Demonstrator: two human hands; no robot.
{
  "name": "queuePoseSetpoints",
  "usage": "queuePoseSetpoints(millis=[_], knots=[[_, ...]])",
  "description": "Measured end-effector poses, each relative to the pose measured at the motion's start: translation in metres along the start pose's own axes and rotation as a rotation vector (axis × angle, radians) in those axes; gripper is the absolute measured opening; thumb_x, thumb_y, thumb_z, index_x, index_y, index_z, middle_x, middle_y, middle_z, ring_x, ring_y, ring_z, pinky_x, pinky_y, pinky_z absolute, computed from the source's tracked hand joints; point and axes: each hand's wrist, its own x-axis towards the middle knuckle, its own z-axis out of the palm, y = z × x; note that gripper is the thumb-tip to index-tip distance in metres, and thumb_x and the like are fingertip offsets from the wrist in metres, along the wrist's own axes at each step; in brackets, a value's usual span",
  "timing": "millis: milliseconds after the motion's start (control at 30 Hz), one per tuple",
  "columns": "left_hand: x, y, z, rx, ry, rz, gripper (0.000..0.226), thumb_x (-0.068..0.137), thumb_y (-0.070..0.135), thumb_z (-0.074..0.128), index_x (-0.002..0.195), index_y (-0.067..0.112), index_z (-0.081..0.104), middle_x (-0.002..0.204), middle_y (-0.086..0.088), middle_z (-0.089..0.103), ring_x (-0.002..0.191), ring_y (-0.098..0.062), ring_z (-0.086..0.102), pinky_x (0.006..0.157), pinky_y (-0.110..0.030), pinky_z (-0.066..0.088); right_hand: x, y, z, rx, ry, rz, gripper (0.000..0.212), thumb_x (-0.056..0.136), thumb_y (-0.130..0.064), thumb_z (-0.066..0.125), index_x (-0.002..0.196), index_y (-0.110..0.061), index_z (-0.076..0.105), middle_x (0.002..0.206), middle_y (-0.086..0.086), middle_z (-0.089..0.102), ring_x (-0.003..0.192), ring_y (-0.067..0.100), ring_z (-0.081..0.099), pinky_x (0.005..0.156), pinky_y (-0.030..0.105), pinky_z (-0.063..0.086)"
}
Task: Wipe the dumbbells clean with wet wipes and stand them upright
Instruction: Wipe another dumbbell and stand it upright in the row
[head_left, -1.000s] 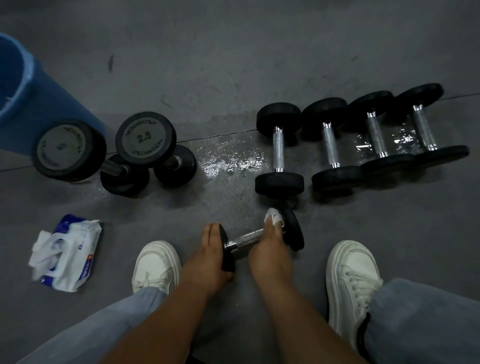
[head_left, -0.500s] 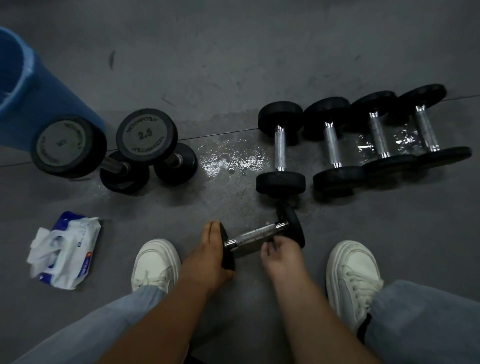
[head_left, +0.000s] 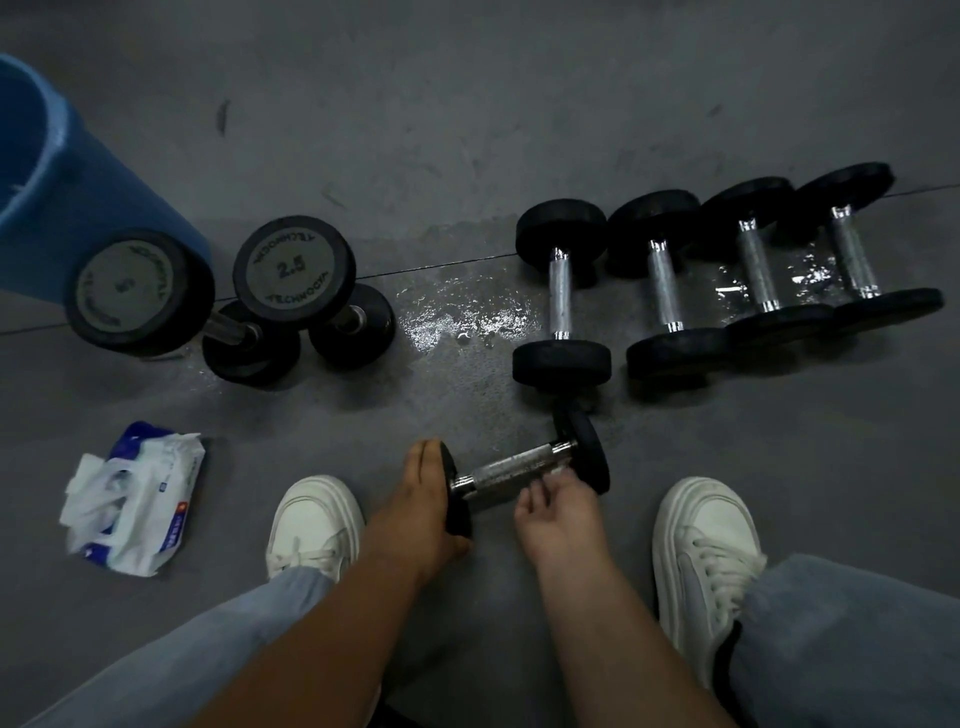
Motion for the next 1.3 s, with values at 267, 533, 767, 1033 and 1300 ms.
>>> queuePoseSetpoints(millis=[267, 533, 767, 1033, 1300], knots=[[0.002, 0.000, -0.001, 0.026, -0.002, 0.000, 0.123, 0.068, 0.036, 0.083, 0.155, 0.018, -0.002, 0.164, 0.001, -0.003, 0.135, -0.028, 0.044, 0.098, -0.035, 0.046, -0.021, 0.024, -0.009, -1.433, 0.020, -0.954, 0.072, 0.088, 0.002, 0.038, 0.153, -0.021, 0.018, 0.158, 0.002, 0.019, 0.136, 0.023, 0.034, 0.102, 0.024, 0.035], [0.003, 0.001, -0.002, 0.024, -0.021, -0.016, 0.124, 0.066, 0.033, 0.085, 0.154, 0.018, -0.002, 0.161, 0.002, -0.002, 0.131, -0.030, 0.047, 0.100, -0.040, 0.047, -0.012, 0.005, -0.031, -1.759, -0.060, -1.063, 0.080, 0.089, -0.001, 0.042, 0.154, -0.028, 0.003, 0.159, -0.012, -0.002, 0.123, 0.022, 0.042, 0.097, 0.035, 0.042], [0.004, -0.003, 0.003, 0.023, -0.010, -0.017, 0.122, 0.063, 0.037, 0.085, 0.152, 0.021, 0.003, 0.160, 0.001, 0.006, 0.128, -0.028, 0.050, 0.095, -0.040, 0.050, 0.000, 0.001, -0.027, -1.808, -0.154, -1.038, 0.071, 0.088, -0.005, 0.042, 0.150, -0.031, 0.019, 0.155, -0.004, 0.020, 0.116, 0.027, 0.053, 0.092, 0.038, 0.046], [0.006, 0.006, -0.008, 0.110, -0.027, -0.030, 0.117, 0.061, 0.041, 0.087, 0.149, 0.021, 0.014, 0.156, 0.001, 0.019, 0.130, -0.024, 0.046, 0.095, -0.040, 0.049, 0.002, -0.011, -0.020, -1.395, -0.133, -0.968, 0.020, 0.088, -0.013, 0.054, 0.104, -0.012, 0.066, 0.107, 0.005, 0.063, 0.097, 0.021, 0.062, 0.075, 0.025, 0.044], [-0.011, 0.017, 0.001, 0.219, 0.019, -0.096, 0.121, 0.068, 0.042, 0.082, 0.155, 0.016, 0.003, 0.163, -0.005, 0.008, 0.142, -0.026, 0.033, 0.108, -0.039, 0.041, 0.032, -0.007, -0.008, 0.262, -0.002, 0.237, 0.022, 0.090, 0.007, 0.042, 0.086, -0.008, 0.056, 0.080, 0.007, 0.054, 0.038, 0.008, 0.055, 0.034, 0.011, 0.040]])
